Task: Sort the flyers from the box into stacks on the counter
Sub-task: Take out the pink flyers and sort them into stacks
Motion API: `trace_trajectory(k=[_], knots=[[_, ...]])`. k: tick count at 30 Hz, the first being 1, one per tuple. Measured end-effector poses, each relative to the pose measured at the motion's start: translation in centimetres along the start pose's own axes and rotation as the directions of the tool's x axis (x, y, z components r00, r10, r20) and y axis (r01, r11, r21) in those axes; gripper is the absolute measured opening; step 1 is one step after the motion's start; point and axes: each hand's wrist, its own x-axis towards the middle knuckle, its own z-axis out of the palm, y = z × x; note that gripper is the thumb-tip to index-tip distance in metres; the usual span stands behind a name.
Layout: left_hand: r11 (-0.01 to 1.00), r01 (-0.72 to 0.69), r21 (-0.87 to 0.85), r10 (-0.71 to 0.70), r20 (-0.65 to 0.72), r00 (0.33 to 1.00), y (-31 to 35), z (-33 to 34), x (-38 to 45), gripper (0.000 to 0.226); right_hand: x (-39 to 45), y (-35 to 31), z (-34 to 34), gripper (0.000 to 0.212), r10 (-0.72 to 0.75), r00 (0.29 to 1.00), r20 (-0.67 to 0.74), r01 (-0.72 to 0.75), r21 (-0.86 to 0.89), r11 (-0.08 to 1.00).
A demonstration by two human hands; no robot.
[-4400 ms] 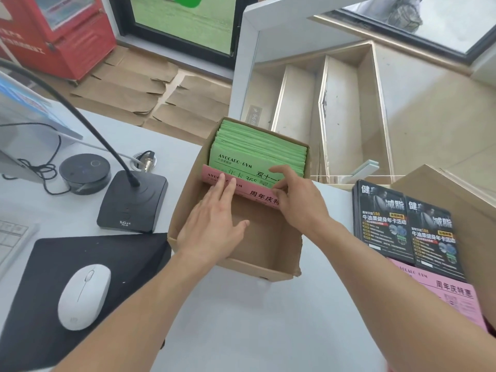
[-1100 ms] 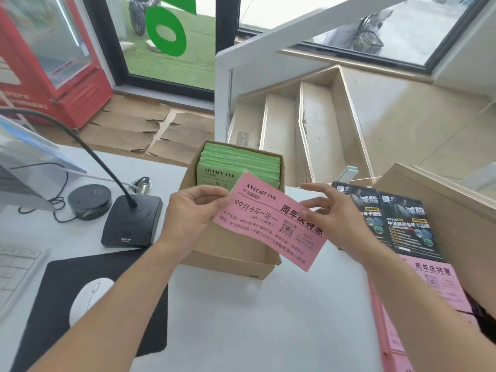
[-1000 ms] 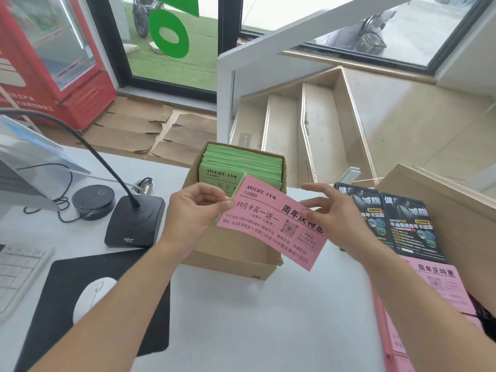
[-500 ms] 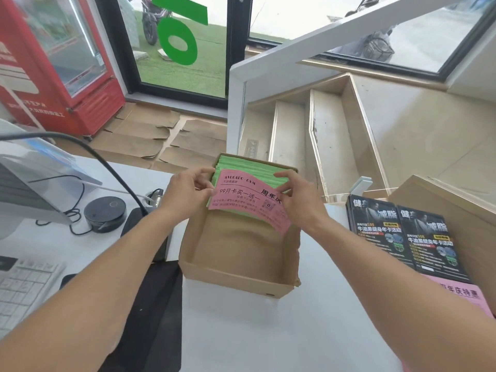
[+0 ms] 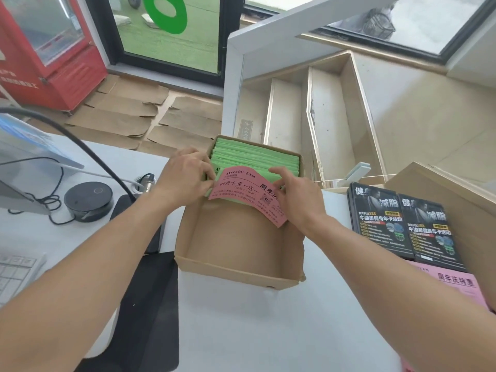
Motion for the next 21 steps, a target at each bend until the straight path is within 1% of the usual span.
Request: trace_trajectory(k=[2, 5, 9, 12, 15, 17, 18, 19, 21], knots=[[0.999, 0.021, 0.031, -0.020, -0.008, 1.000, -0.2, 0.1, 0.0, 0.003, -0.2, 0.0, 0.1, 0.042, 0.021, 0.998, -0.059, -0.021, 0.008, 1.000], [0.995, 0.048, 0.090, -0.050, 0.020, 0.999, -0.2, 0.0, 0.0, 0.004, -0.4, 0.1, -0.1, 0.043, 0.086, 0.985, -0.148, -0.081, 0.035, 0.996], [0.980, 0.093, 0.174, -0.105, 0.065, 0.992, 0.3, -0.2, 0.3, 0.008, -0.7, 0.2, -0.5, 0.043, 0.131, 0.975, -0.178, -0.125, 0.047, 0.991], [0.957, 0.113, 0.267, -0.131, 0.049, 0.990, 0.8, 0.2, 0.5, 0.010, -0.8, 0.3, -0.6, 0.043, 0.158, 0.966, -0.204, -0.146, 0.076, 0.986], [0.940, 0.125, 0.316, -0.135, 0.009, 0.991, 1.2, 0.8, 0.5, 0.009, -1.1, 0.5, -0.7, 0.042, 0.147, 0.953, -0.264, -0.103, 0.173, 0.980], [0.941, 0.125, 0.313, -0.116, -0.047, 0.992, 1.5, 1.1, 0.3, 0.012, -1.3, 0.3, -1.3, 0.041, 0.120, 0.942, -0.315, -0.048, 0.226, 0.973], [0.942, 0.128, 0.309, -0.107, -0.083, 0.991, 1.6, 1.2, 0.3, 0.018, -1.5, 0.2, -1.8, 0.040, 0.106, 0.934, -0.340, -0.022, 0.242, 0.970], [0.942, 0.144, 0.303, -0.114, -0.114, 0.987, 1.8, 1.1, 0.1, 0.029, -1.7, 0.1, -2.3, 0.040, 0.096, 0.925, -0.366, 0.003, 0.261, 0.965], [0.940, 0.188, 0.284, -0.149, -0.154, 0.977, 2.2, 0.8, -0.2, 0.060, -2.4, 0.1, -3.9, 0.038, 0.092, 0.901, -0.425, 0.061, 0.333, 0.941]])
